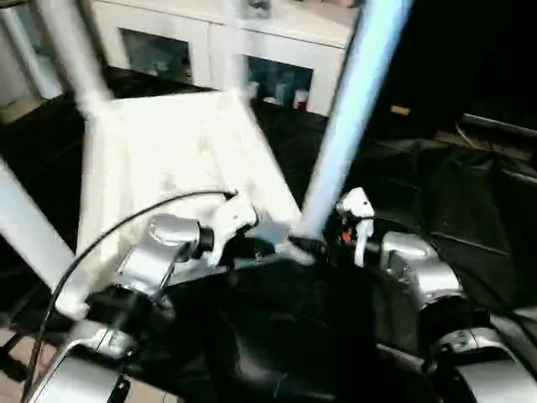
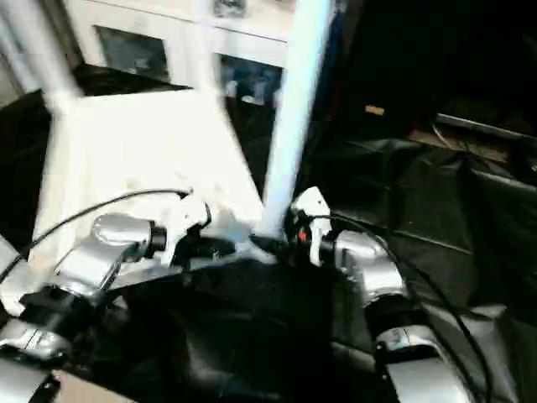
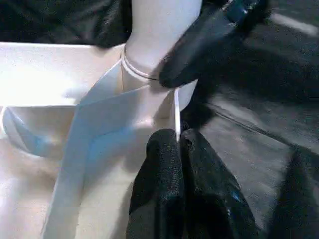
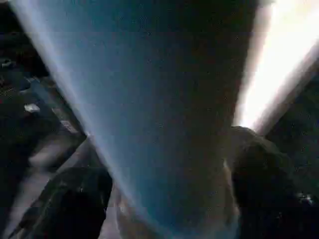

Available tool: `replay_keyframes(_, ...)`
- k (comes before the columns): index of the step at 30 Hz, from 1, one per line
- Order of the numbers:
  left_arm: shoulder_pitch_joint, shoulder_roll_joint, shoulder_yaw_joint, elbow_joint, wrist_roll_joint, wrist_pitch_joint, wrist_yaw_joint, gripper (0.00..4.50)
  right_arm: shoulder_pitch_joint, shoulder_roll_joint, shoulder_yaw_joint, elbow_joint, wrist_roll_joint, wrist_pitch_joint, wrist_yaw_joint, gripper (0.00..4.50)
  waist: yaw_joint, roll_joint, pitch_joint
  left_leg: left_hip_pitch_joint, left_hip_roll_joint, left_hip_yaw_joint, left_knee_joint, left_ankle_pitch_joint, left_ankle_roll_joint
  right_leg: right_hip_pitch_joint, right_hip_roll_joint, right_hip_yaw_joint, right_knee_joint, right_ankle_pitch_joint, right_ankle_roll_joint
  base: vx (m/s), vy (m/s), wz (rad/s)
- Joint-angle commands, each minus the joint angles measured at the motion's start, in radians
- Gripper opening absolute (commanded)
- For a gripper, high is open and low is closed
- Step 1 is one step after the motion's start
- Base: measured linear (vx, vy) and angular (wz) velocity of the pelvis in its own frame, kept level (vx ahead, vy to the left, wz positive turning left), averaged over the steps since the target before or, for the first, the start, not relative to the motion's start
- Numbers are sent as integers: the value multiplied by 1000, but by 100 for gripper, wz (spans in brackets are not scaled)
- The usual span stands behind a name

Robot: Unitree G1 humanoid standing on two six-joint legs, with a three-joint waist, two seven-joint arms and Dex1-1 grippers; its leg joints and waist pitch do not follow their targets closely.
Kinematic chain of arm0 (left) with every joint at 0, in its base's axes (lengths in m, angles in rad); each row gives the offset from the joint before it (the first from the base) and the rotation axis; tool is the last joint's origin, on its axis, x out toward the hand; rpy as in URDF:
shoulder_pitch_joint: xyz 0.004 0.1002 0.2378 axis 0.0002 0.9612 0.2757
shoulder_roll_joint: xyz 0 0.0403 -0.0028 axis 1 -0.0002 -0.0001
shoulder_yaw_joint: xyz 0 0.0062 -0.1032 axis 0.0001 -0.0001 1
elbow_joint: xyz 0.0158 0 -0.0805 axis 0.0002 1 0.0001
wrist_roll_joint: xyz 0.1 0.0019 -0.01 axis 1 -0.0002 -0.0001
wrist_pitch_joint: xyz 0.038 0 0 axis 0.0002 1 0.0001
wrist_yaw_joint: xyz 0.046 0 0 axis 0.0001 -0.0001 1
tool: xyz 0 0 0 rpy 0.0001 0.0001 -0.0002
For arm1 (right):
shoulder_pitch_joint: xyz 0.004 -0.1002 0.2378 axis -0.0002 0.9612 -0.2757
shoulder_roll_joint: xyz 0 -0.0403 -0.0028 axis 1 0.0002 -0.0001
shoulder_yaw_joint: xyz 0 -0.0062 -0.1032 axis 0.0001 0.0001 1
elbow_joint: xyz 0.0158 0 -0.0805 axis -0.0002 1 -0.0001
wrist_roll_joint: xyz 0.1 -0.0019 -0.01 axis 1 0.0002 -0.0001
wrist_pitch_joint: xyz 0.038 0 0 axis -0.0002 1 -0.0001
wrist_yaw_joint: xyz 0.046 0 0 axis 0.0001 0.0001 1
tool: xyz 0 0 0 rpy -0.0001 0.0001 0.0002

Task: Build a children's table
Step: Rotate leg to tighten

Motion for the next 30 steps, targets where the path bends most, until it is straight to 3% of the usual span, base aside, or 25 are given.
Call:
replay_keyframes(1, 4, 24, -30, -60, -37, -13, -100, 0, -4, -44, 27, -26, -6, 22, 93, 351, 2, 9, -64, 9, 32, 2, -61, -168, 56, 56, -76, 48, -64, -168, -231, 0, 0, 0)
replay_keyframes(8, 12, 67, -32, -70, -60, -21, -175, 0, 1, -65, 51, -45, 3, 49, 166, 351, 1, 6, -65, 6, 31, 1, -61, -161, 47, 56, -76, 47, -63, -177, -221, 0, 0, 0)
replay_keyframes(18, 12, 77, -31, -68, -66, -19, -178, 0, 20, -62, 67, -81, 22, 76, 213, 277, 4, 4, -66, 6, 30, 1, -60, -153, 45, 56, -78, 47, -63, -184, -217, 0, 0, 0)
replay_keyframes(24, -7, 29, -11, -38, -48, -2, -77, 0, 41, -37, 62, -88, 22, 83, 169, 253, 6, 4, -65, 6, 29, 1, -60, -164, 40, 55, -77, 48, -66, -194, -214, 0, 0, 0)
replay_keyframes(30, -51, -50, 13, 18, -12, 13, 88, 0, 49, 33, 25, -53, 10, 64, -8, 250, 1, 1, -61, 11, 27, -4, -64, -214, 16, 52, -81, 48, -81, -320, -171, 0, 0, 0)
